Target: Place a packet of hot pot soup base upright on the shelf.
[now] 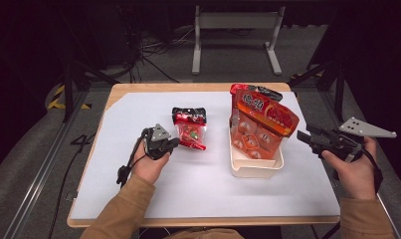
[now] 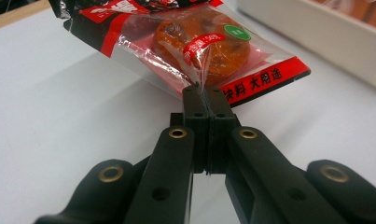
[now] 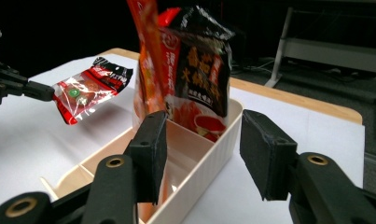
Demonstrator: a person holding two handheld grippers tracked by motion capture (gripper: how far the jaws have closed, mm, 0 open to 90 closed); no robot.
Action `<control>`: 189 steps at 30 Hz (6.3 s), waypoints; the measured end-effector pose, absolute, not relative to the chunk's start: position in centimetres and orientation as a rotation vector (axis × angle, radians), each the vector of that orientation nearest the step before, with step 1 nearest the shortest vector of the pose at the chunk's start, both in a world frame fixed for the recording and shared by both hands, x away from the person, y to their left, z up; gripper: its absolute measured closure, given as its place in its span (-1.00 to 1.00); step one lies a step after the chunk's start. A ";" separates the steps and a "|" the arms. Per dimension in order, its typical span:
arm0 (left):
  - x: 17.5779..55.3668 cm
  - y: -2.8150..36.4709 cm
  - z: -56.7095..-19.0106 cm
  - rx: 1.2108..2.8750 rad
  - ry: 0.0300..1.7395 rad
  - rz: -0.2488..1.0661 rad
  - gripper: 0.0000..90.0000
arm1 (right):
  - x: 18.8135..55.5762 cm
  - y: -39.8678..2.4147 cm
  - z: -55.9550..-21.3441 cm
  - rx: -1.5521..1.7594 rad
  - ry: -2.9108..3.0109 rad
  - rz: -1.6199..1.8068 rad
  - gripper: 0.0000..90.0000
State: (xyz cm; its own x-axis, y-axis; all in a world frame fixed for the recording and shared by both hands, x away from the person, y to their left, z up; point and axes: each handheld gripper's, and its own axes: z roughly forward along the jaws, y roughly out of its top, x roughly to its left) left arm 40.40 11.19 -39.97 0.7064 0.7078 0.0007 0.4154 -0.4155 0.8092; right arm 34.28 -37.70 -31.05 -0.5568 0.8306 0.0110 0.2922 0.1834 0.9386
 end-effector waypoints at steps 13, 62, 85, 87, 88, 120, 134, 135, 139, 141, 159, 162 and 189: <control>37.0 10.9 -38.1 2.039 0.758 0.384 0.99 | 32.5 -34.8 -28.7 0.972 1.966 1.489 0.21; 29.4 8.8 -36.7 2.001 0.537 0.298 0.99 | 37.9 -22.0 -35.4 1.011 2.291 1.590 -0.23; 30.8 8.7 -38.5 2.037 0.552 0.210 0.96 | 37.0 -22.1 -34.2 0.859 2.309 1.561 1.00; 30.9 8.7 -38.6 2.042 0.551 0.206 0.95 | 36.9 -22.1 -34.1 0.852 2.304 1.568 1.00; 30.9 8.7 -38.6 2.050 0.554 0.206 0.94 | 36.8 -22.1 -33.9 0.839 2.294 1.581 1.00; 33.7 10.0 -37.0 1.871 0.496 0.199 -0.80 | 33.8 -19.5 -32.6 0.317 2.469 1.661 1.00; 34.7 9.3 -37.1 1.780 0.374 0.098 0.13 | 34.1 -19.8 -33.0 0.293 2.459 1.716 1.00; 34.7 9.3 -37.1 1.780 0.374 0.098 0.25 | 34.1 -19.8 -33.0 0.293 2.459 1.716 1.00; 34.6 9.6 -36.9 1.777 0.371 0.056 0.58 | 34.2 -20.2 -33.1 0.323 2.421 1.730 1.00; 34.5 9.6 -36.7 1.776 0.355 0.057 0.78 | 34.3 -20.4 -33.2 0.345 2.397 1.739 1.00; 34.6 9.4 -35.3 1.881 0.304 0.055 1.00 | 33.5 -22.7 -33.1 0.465 2.343 1.661 0.57; 34.8 9.5 -34.8 1.893 0.298 0.046 1.00 | 33.4 -24.0 -33.0 0.526 2.312 1.630 0.52; 36.8 8.2 -30.8 1.873 0.254 0.065 0.99 | 32.5 -34.3 -33.8 0.875 2.162 1.361 0.41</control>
State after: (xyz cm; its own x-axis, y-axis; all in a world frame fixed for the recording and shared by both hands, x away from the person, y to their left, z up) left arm 36.83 8.18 -30.79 0.9748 0.2074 -0.0825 0.1421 -0.2917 0.9459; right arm 32.53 -34.25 -33.77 -0.7044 0.7091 -0.0305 0.2791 0.3163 0.9067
